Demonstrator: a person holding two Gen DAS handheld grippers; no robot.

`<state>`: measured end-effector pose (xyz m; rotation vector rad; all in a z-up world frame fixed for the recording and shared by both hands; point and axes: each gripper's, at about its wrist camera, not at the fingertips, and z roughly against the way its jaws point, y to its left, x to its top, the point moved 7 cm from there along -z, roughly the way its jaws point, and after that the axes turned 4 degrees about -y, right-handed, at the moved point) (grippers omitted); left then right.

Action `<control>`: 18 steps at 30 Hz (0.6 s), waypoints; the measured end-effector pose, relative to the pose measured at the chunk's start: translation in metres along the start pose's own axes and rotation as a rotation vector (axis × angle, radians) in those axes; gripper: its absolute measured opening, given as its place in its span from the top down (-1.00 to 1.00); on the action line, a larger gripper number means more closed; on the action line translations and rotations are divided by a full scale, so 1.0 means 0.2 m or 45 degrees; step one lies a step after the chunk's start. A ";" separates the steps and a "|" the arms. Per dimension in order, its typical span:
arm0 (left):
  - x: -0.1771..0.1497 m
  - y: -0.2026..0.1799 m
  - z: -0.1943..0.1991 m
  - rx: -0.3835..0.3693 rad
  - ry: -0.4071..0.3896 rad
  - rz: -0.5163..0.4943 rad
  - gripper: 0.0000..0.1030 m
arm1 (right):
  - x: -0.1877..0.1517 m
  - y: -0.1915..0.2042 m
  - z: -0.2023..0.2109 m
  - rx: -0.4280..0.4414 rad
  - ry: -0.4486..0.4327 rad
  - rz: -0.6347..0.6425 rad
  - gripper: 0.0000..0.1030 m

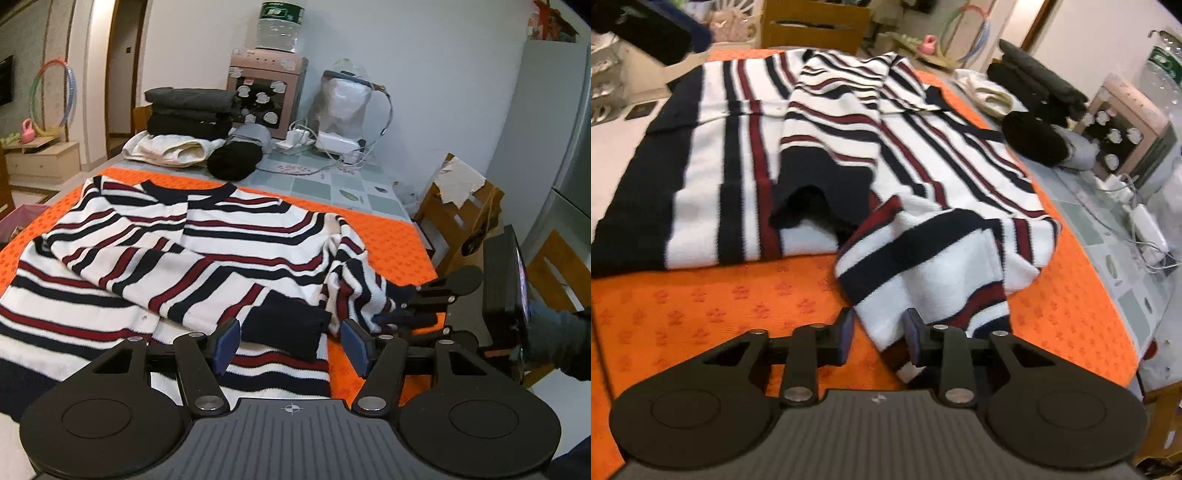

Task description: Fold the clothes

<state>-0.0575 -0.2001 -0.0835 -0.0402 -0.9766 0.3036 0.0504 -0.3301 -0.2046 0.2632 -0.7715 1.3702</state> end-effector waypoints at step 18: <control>0.00 -0.13 -0.06 -0.232 0.016 -0.003 -0.25 | 0.29 -0.29 0.37 0.713 -0.168 -1.260 0.93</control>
